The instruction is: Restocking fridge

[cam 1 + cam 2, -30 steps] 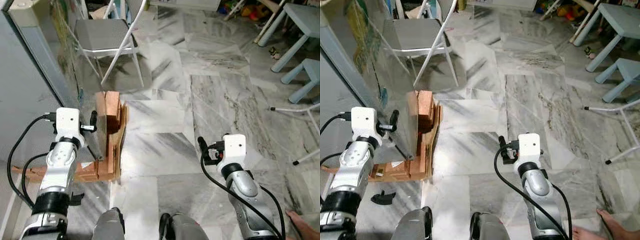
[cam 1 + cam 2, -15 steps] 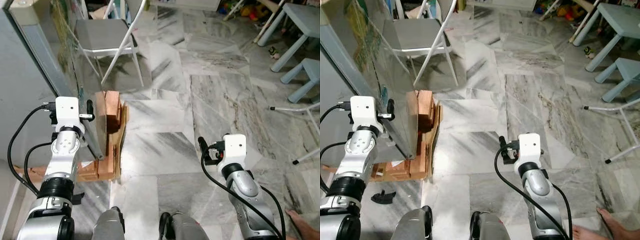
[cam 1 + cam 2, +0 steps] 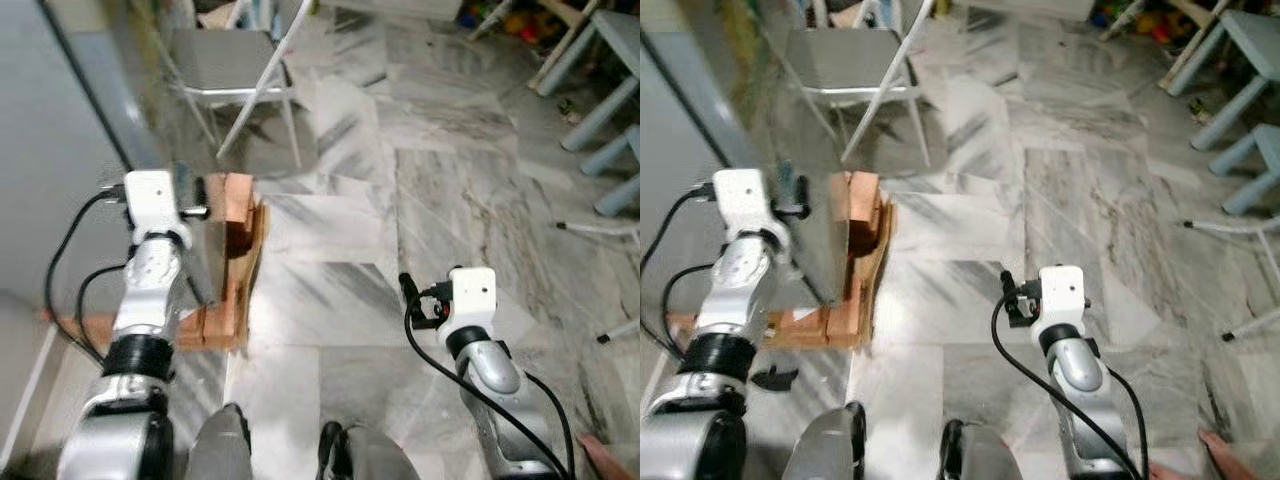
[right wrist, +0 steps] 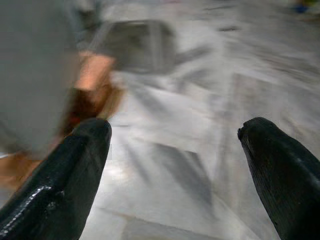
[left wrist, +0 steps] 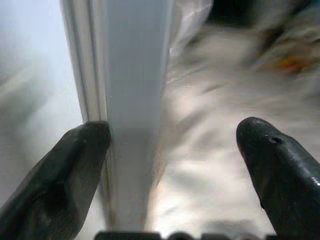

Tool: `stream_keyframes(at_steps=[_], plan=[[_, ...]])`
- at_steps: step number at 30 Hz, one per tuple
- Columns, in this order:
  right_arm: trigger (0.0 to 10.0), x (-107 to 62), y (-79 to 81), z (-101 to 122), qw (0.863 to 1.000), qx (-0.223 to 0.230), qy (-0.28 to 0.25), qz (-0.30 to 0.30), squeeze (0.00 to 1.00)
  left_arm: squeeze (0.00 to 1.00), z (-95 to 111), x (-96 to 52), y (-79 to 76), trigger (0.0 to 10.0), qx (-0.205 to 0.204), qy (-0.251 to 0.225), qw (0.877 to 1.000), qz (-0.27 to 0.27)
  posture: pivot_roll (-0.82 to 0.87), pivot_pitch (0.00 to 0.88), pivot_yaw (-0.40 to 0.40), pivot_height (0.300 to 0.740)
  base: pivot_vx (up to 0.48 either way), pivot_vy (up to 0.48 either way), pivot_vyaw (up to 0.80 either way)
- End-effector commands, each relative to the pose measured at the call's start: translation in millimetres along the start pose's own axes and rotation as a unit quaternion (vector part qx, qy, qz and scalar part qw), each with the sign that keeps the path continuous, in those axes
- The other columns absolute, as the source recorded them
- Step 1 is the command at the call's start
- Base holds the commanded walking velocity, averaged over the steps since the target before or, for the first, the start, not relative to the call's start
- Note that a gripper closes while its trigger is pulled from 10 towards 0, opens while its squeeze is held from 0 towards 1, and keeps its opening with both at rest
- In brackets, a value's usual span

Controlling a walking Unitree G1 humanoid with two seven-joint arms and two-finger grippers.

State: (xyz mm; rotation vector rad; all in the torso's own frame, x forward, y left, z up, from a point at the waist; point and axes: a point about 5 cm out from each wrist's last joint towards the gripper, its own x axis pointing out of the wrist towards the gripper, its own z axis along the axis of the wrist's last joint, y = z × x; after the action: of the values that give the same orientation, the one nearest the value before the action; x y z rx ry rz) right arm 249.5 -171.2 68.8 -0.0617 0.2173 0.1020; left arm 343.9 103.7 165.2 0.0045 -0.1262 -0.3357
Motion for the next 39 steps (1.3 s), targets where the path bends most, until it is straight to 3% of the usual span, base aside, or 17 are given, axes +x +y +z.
stream_keyframes(at_steps=[1,3,6,9,12,13,15,20,21,23,26,28,31,36,39], plan=[[10.0,1.3,4.1,-2.6,1.0,0.009,0.008,0.01,0.0,0.0,64.1,2.7,-91.3,10.0,0.001,-0.119,0.967,-0.226,0.04,0.141,-0.112,0.74,0.0,0.0,0.0],[10.0,2.1,5.8,-3.3,1.0,0.01,0.01,0.014,0.0,0.0,67.9,-7.4,-115.4,10.0,-0.036,-0.116,0.951,-0.284,0.04,0.138,-0.108,0.74,0.0,0.0,0.0],[10.0,2.3,6.7,-3.7,1.0,0.013,0.01,0.013,0.0,0.0,64.1,-9.3,-120.3,10.0,-0.053,-0.107,0.95,-0.29,0.03,0.137,-0.104,0.74,0.0,0.0,0.0],[10.0,2.2,6.8,-4.6,1.0,0.016,0.012,0.011,0.0,0.0,48.9,-0.7,-99.5,10.0,-0.036,-0.091,0.965,-0.242,0.04,0.137,-0.102,0.74,0.0,0.0,0.0],[10.0,3.0,7.3,-5.9,1.0,0.021,0.015,0.014,0.0,0.0,41.6,1.8,-66.3,10.0,-0.026,-0.068,0.981,-0.18,0.05,0.136,-0.102,0.74,0.0,0.0,0.0],[10.0,3.0,7.3,-5.9,1.0,0.021,0.015,0.014,0.0,0.0,41.6,1.8,-66.3,10.0,-0.026,-0.068,0.981,-0.18,0.05,0.136,-0.102,0.74,0.0,0.0,0.0],[10.0,4.2,8.1,-6.1,0.999,0.023,0.015,0.016,0.0,0.0,39.3,-3.4,-52.2,10.0,-0.02,-0.055,0.986,-0.158,0.05,0.135,-0.102,0.74,0.0,0.0,0.0],[10.0,6.2,9.1,-6.0,0.999,0.024,0.015,0.018,0.0,0.0,25.2,-19.0,-33.0,10.0,-0.008,-0.027,0.99,-0.135,0.06,0.134,-0.099,0.74,0.0,0.0,0.0],[10.0,6.5,8.6,-4.8,1.0,0.023,0.012,0.016,0.0,0.0,14.6,-29.2,-23.7,10.0,0.003,-0.013,0.992,-0.123,0.06,0.135,-0.099,0.74,0.0,0.0,0.0],[10.0,6.6,8.4,-4.4,1.0,0.022,0.011,0.016,0.0,0.0,10.4,-33.2,-19.7,10.0,0.007,-0.007,0.993,-0.117,0.06,0.137,-0.099,0.74,0.0,0.0,0.0],[10.0,7.2,9.2,-3.4,1.0,0.006,0.01,0.019,0.0,0.0,-3.9,-55.4,-3.8,10.0,0.014,0.024,0.996,-0.08,0.09,0.163,-0.097,0.74,0.252,-0.393,-0.8],[10.0,7.3,9.6,-3.4,1.0,0.0,0.009,0.021,0.0,0.0,-8.0,-62.3,1.3,10.0,0.015,0.034,0.997,-0.063,0.11,0.17,-0.094,0.74,0.27,-0.392,-0.67],[10.0,8.1,12.8,-1.0,0.999,-0.013,0.003,0.031,0.0,0.0,-15.1,-73.4,10.6,10.0,0.017,0.053,0.998,-0.041,0.12,0.178,-0.083,0.74,0.282,-0.384,-0.58],[10.0,13.5,21.9,3.4,0.999,-0.023,-0.012,0.04,0.0,0.0,-39.8,-101.7,41.0,10.0,0.045,0.104,0.993,0.009,0.11,0.163,-0.069,0.74,0.307,-0.367,-0.42],[10.0,20.4,23.7,9.1,0.999,-0.017,-0.024,0.033,0.0,0.0,-44.9,-103.8,48.6,10.0,0.04,0.108,0.993,0.029,0.1,0.14,-0.066,0.74,0.317,-0.354,-0.27]])
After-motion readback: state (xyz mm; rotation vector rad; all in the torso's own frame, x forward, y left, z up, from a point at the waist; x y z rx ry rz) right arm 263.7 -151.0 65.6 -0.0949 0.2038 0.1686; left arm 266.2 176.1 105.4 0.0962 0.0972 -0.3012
